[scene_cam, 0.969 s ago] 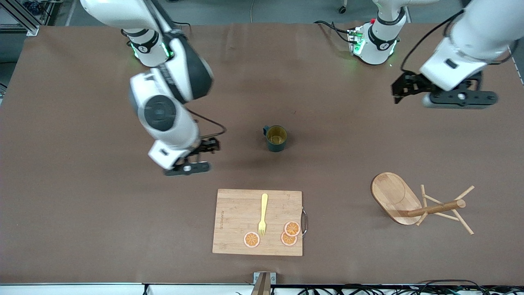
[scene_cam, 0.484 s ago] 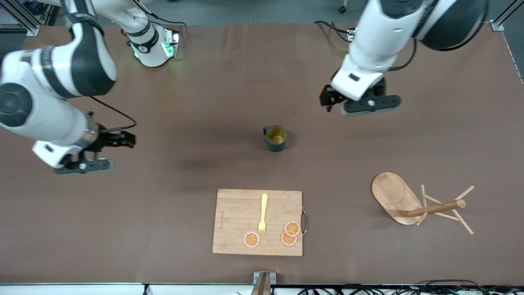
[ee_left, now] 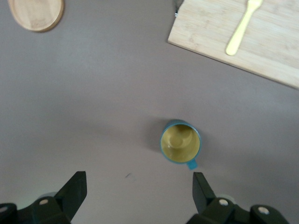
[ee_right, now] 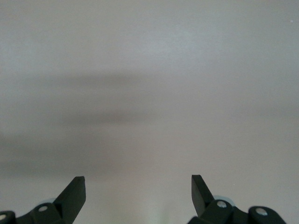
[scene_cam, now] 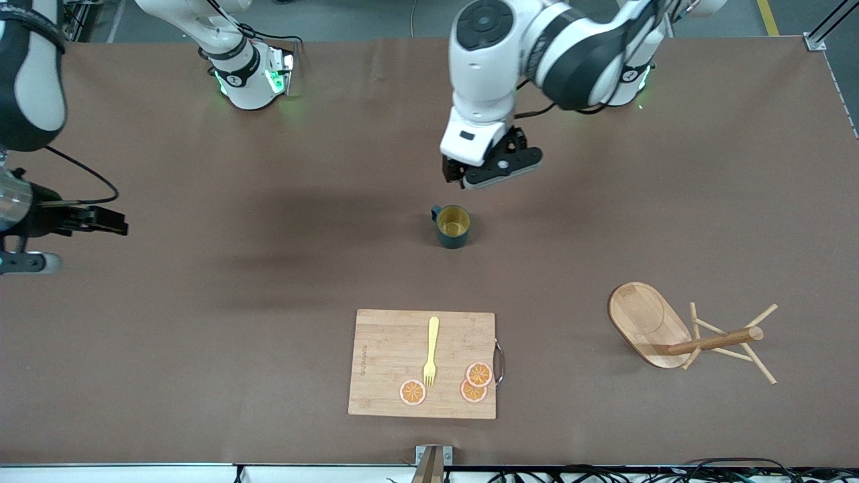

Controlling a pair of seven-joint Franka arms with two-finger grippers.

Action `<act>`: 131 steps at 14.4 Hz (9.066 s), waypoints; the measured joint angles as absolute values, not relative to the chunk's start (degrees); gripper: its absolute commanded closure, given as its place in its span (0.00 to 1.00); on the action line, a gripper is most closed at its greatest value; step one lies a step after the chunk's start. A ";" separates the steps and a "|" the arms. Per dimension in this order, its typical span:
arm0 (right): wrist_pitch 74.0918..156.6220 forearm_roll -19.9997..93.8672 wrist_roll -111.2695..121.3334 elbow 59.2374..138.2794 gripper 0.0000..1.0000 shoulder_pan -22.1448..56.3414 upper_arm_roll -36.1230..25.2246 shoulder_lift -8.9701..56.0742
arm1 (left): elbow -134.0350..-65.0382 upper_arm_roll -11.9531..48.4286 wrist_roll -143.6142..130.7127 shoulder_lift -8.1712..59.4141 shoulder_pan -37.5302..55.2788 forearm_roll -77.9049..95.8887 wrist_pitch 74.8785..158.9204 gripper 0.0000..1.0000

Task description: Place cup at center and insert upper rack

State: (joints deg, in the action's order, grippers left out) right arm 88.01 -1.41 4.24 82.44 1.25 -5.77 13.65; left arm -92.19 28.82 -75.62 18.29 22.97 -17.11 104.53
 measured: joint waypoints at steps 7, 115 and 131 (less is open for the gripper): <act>85.43 -1.41 4.29 80.36 0.00 0.11 -5.61 13.66 | -91.08 27.49 -104.45 33.65 38.56 -38.10 106.50 0.00; 78.72 -0.20 7.26 90.42 0.00 0.21 -4.19 -5.89 | -81.38 -9.21 -6.04 37.90 -13.90 67.27 82.42 0.82; 78.70 -0.20 7.26 90.55 0.00 0.21 -4.20 -5.90 | -78.58 -8.57 -16.30 23.95 -5.98 50.90 81.27 0.00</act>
